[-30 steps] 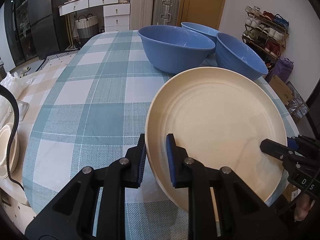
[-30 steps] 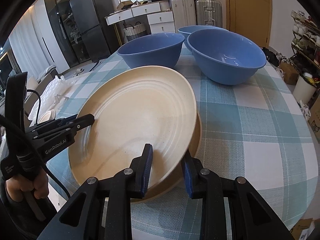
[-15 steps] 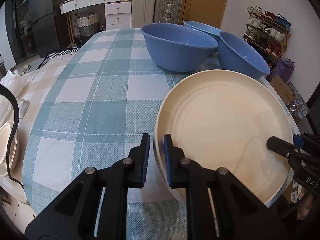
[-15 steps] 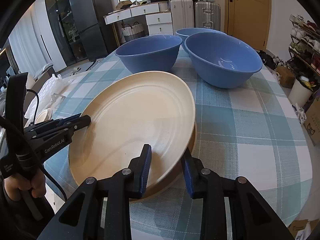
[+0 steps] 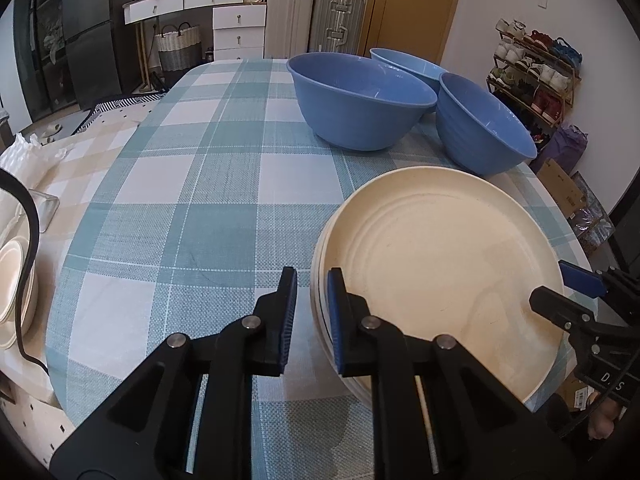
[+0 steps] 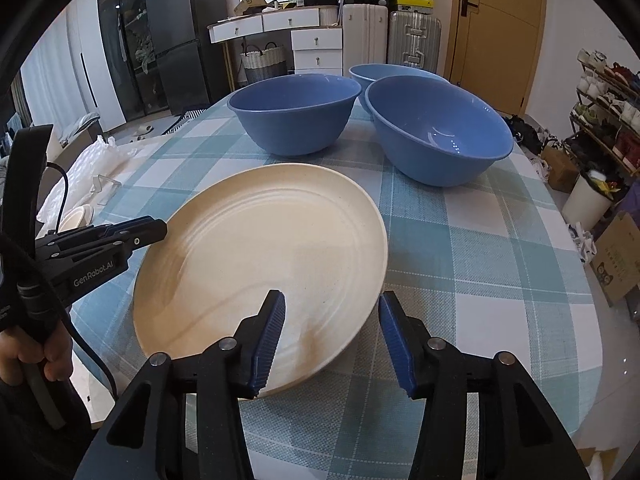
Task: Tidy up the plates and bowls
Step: 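Open both grippers and release the stacked cream plates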
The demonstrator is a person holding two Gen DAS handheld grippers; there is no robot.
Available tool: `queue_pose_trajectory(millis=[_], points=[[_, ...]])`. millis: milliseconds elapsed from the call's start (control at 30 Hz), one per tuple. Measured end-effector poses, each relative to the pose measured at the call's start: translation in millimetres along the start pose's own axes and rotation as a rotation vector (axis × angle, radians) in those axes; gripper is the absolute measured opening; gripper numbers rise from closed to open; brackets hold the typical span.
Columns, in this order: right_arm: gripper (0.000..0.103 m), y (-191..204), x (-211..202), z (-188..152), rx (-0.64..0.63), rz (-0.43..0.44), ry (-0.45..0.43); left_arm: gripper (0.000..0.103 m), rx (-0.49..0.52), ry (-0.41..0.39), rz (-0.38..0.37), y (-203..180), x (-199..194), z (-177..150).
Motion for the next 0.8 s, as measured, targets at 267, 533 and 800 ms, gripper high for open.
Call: queue_pose_trajectory(millis=[267,533,800], points=[[0.070,-2.6,-4.6,-3.0,-0.004,0.027,-0.028,0.024,0.001,-0.018,-0.025,-4.9,-11.9,1.7],[0.083,-8.0,-14.4,-1.7,0.014,0.030,-0.071,0.064,0.001,-0.053,-0.039,-8.1,-26.6,5.1],[0.086,-12.8,-18.6,-0.7,0.040,0.037,-0.087,0.080,0.012,-0.086,-0.047,-13.1,-46.2,9.6]])
Point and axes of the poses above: each gripper's, at about its wrist camera, not at the fingertips, and x roughly the way its jaws point, y to its left, z to its top, the point moved 2 cm from there along x, roughly the way its jaws point, and after that the axes turned 9 degrees about -x, right-handed, at the moved point
